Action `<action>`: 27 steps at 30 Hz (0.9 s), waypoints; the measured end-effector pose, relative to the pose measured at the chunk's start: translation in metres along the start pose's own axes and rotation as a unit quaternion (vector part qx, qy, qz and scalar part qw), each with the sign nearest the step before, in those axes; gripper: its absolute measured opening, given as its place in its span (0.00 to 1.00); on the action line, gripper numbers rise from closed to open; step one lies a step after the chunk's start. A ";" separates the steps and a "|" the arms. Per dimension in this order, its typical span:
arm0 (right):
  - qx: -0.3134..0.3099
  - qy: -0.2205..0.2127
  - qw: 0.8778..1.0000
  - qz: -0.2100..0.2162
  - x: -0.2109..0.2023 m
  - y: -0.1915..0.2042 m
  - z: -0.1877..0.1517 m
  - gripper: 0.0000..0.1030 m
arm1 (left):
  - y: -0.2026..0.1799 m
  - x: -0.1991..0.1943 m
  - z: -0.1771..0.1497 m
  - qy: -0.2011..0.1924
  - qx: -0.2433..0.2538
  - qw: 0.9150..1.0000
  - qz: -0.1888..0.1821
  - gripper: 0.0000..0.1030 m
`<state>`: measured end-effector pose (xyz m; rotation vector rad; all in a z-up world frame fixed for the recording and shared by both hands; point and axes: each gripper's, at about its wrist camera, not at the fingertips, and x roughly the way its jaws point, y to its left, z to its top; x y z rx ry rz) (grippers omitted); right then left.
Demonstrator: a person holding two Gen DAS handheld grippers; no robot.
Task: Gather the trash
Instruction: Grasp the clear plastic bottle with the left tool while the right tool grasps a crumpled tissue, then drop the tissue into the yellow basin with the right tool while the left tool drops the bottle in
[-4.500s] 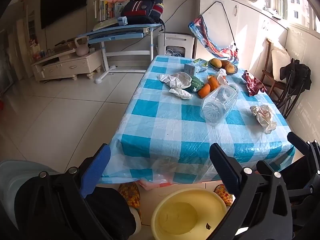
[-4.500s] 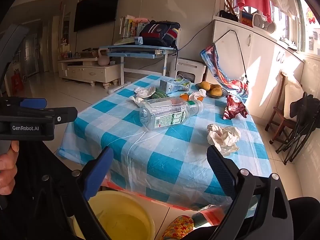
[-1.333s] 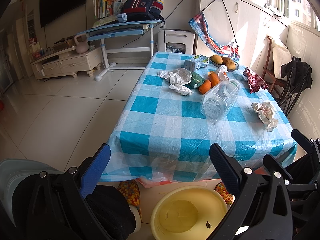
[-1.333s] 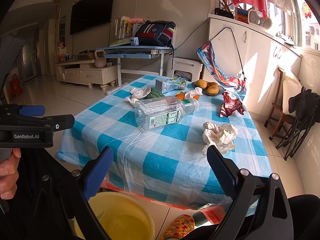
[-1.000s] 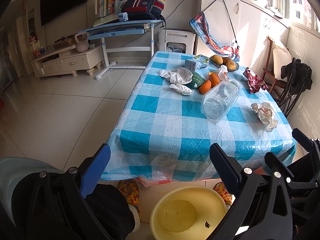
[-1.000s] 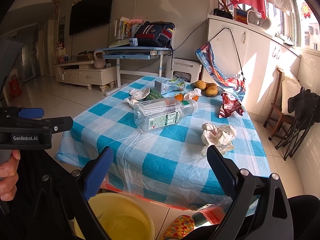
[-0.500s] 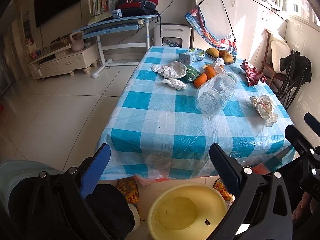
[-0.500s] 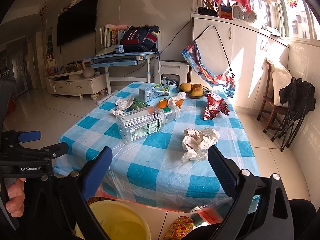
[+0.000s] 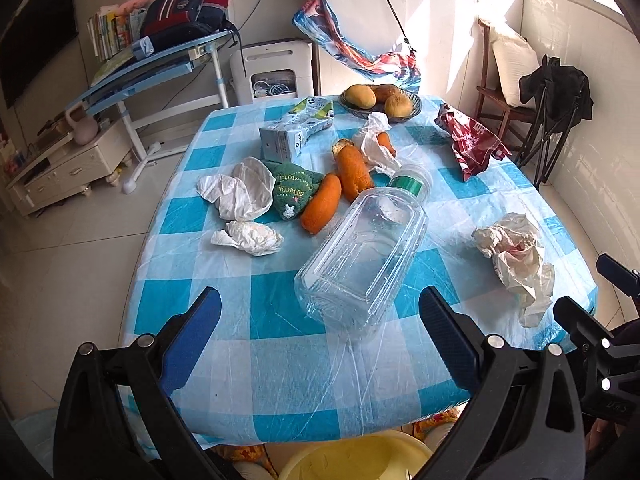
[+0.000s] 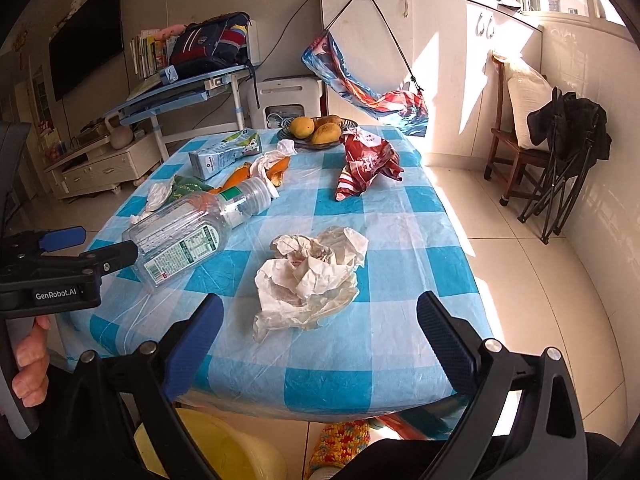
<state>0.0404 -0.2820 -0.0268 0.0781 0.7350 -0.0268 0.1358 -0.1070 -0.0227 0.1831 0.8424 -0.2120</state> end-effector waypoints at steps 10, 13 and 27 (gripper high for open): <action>-0.007 0.050 0.999 0.000 0.049 -0.005 0.006 0.90 | -0.035 0.057 0.022 0.062 0.069 0.996 -0.018 0.54; -0.014 0.065 0.998 0.022 0.062 0.002 0.007 0.65 | -0.033 0.049 0.018 0.061 0.050 0.997 -0.023 0.51; -0.041 0.023 0.994 0.101 0.024 0.036 0.008 0.27 | 0.053 -0.025 -0.034 0.023 -0.116 0.992 -0.035 0.51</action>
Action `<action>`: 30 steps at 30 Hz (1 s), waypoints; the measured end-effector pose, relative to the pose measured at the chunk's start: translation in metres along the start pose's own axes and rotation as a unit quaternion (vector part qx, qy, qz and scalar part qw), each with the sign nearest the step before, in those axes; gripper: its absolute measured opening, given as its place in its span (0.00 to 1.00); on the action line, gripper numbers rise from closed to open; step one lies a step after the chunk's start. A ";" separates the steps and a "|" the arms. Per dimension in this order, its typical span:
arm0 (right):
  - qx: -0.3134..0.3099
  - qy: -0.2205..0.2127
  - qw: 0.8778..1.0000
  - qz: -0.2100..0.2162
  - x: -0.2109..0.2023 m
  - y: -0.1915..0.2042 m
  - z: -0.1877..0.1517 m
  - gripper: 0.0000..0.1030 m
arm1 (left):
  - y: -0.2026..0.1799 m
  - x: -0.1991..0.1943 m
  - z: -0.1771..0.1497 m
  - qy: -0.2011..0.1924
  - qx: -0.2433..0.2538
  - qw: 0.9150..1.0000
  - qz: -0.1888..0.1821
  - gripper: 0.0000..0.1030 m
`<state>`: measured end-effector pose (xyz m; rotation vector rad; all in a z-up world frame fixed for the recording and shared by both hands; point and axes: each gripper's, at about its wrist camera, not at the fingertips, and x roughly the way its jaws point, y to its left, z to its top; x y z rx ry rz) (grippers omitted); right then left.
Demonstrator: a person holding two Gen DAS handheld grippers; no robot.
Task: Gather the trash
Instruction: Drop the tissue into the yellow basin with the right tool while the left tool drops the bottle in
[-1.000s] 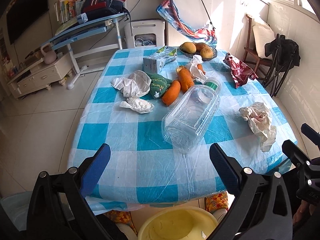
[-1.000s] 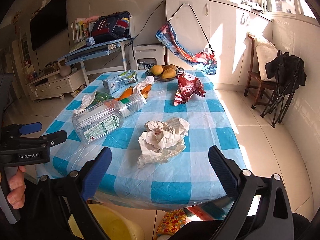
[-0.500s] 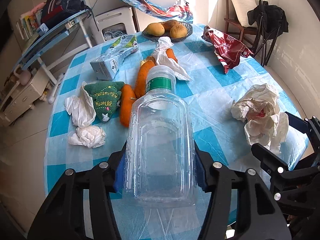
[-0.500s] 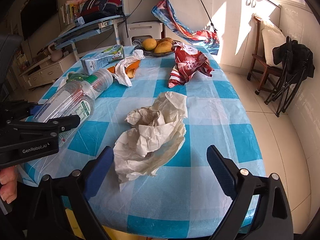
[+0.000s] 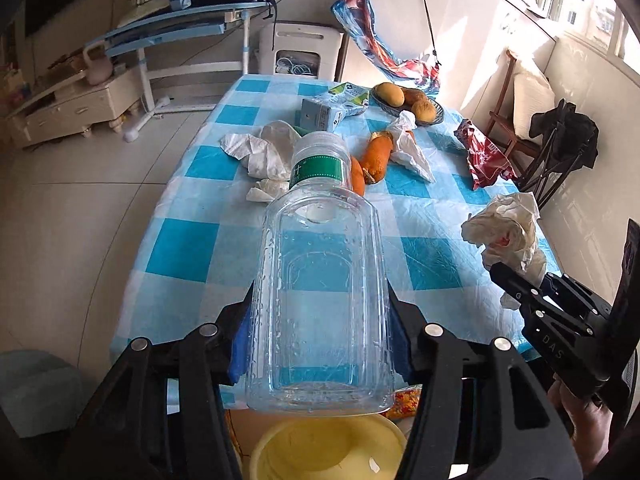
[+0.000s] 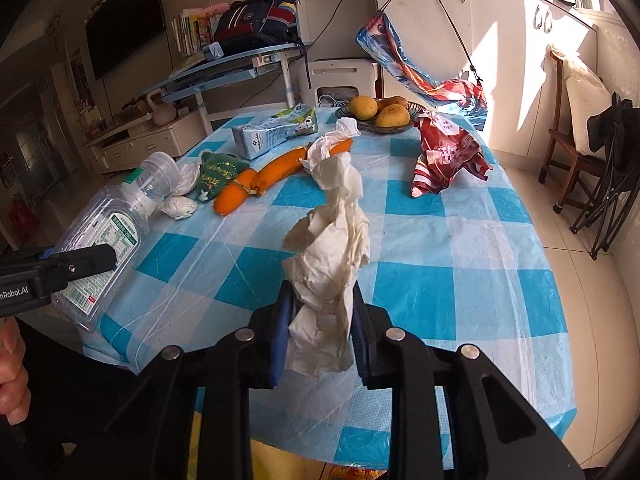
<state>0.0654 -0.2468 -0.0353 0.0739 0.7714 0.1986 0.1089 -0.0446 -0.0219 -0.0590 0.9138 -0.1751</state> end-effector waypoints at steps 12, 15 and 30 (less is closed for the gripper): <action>-0.146 0.075 0.982 0.098 -0.037 0.098 -0.066 0.27 | 0.052 -0.045 -0.026 -0.026 -0.045 0.998 0.019 0.51; -0.179 0.109 0.971 0.115 -0.038 0.115 -0.087 0.27 | 0.068 -0.055 -0.032 -0.031 -0.059 0.998 0.023 0.51; -0.264 0.191 0.936 0.132 -0.016 0.150 -0.133 0.62 | 0.063 -0.064 -0.067 -0.013 -0.060 0.998 0.021 0.51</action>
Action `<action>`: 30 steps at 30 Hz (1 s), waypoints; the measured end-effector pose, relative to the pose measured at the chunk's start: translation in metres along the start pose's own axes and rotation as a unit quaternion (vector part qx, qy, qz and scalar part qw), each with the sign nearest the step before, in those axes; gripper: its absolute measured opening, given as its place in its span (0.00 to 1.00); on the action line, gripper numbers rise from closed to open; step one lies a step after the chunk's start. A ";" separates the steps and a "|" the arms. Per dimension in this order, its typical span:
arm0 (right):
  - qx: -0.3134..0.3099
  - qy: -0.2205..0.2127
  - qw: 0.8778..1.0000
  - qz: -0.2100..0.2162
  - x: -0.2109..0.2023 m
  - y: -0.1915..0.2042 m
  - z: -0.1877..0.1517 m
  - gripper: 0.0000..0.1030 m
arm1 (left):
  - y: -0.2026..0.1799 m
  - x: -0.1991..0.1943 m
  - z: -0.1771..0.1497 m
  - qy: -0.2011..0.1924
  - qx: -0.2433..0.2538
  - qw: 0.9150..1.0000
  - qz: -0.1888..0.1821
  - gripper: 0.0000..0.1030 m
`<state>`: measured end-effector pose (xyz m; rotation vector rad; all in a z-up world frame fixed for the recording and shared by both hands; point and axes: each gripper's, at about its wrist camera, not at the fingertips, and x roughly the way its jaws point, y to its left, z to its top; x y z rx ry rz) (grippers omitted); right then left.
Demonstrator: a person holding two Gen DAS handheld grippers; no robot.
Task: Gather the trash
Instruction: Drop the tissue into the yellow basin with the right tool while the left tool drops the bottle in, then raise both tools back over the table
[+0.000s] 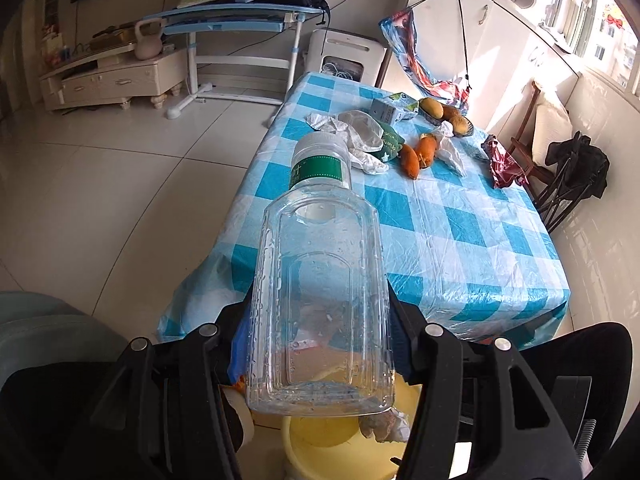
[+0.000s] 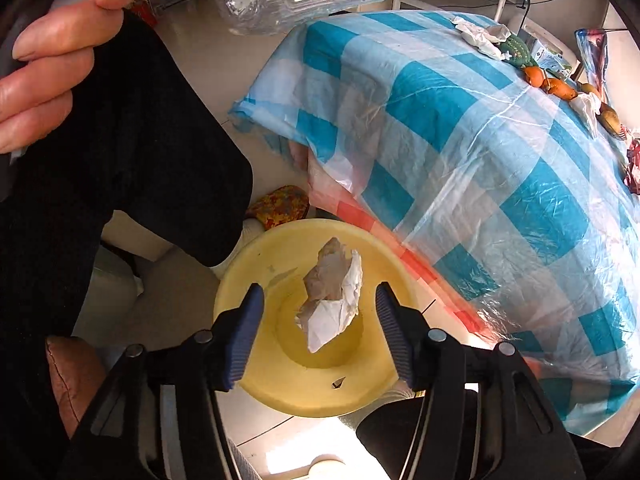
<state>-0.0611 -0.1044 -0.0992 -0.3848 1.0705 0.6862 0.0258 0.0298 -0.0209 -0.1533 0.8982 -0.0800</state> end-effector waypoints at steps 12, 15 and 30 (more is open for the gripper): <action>0.224 -0.204 0.950 -0.070 -0.077 -0.090 -0.009 0.77 | -0.038 0.019 -0.062 0.111 0.065 0.991 -0.025 0.52; 0.231 -0.213 0.946 -0.073 -0.081 -0.093 -0.006 0.77 | -0.053 0.036 -0.081 0.170 0.098 0.980 -0.036 0.52; 0.226 -0.224 0.943 -0.093 -0.088 -0.089 -0.013 0.81 | -0.058 0.003 -0.057 0.043 0.105 0.994 0.001 0.82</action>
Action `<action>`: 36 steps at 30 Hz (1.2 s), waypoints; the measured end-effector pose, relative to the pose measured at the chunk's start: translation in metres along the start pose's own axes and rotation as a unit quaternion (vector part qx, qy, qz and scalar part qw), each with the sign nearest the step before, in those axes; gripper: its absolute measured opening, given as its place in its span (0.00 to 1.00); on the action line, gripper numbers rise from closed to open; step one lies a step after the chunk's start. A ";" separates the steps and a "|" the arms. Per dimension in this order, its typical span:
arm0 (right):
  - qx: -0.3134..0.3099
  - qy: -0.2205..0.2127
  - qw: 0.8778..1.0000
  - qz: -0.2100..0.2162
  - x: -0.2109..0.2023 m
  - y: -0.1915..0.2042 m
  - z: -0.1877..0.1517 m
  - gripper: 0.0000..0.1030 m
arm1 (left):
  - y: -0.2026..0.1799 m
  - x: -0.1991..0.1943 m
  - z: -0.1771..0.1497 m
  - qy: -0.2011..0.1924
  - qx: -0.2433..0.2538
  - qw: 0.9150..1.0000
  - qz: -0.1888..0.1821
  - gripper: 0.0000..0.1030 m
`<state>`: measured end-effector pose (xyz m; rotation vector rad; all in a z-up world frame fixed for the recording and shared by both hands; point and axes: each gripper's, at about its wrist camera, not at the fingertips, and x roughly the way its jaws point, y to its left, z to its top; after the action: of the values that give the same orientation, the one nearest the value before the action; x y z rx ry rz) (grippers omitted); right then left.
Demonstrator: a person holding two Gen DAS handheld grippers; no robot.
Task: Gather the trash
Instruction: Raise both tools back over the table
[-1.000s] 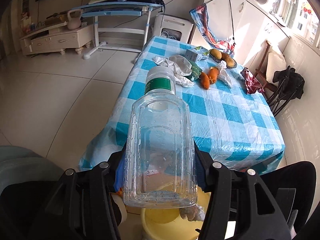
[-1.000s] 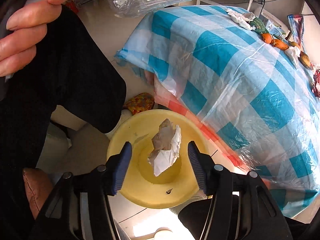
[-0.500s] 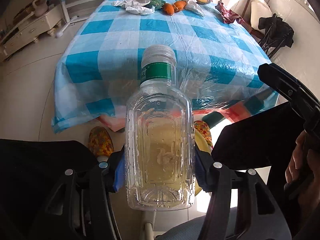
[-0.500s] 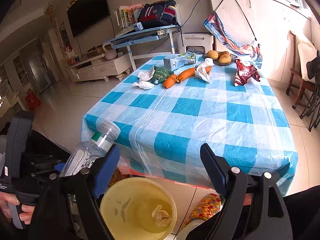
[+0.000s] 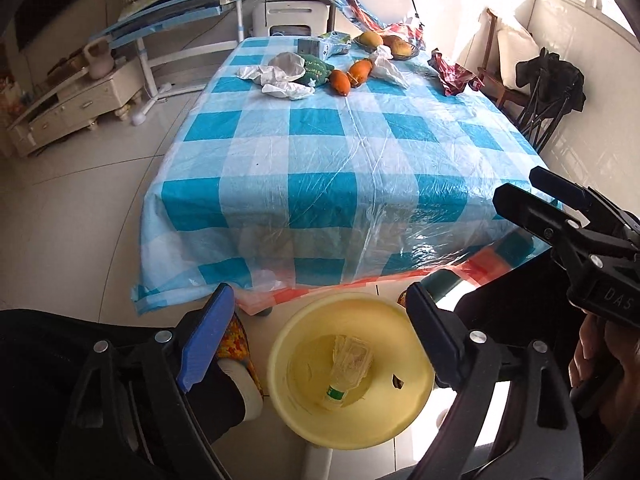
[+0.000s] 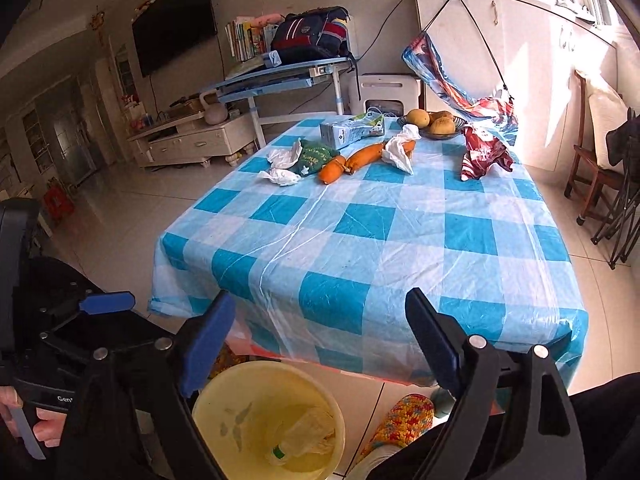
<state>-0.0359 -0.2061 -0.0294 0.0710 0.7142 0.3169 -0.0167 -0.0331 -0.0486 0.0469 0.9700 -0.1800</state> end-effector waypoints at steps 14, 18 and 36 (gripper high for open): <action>-0.005 -0.004 1.000 -0.006 0.000 -0.001 -0.001 0.81 | 0.032 -0.016 0.011 -0.072 -0.083 0.992 0.054 0.89; -0.010 -0.005 1.000 -0.009 0.000 0.000 -0.001 0.81 | 0.034 -0.018 0.010 -0.079 -0.089 0.991 0.060 0.89; -0.015 -0.010 1.000 -0.013 -0.002 0.002 0.000 0.81 | 0.031 -0.024 0.010 -0.096 -0.079 0.988 0.087 0.92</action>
<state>-0.0383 -0.2047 -0.0281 0.0371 0.6904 0.3012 -0.0164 -0.0002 -0.0247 -0.0309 0.7815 0.0528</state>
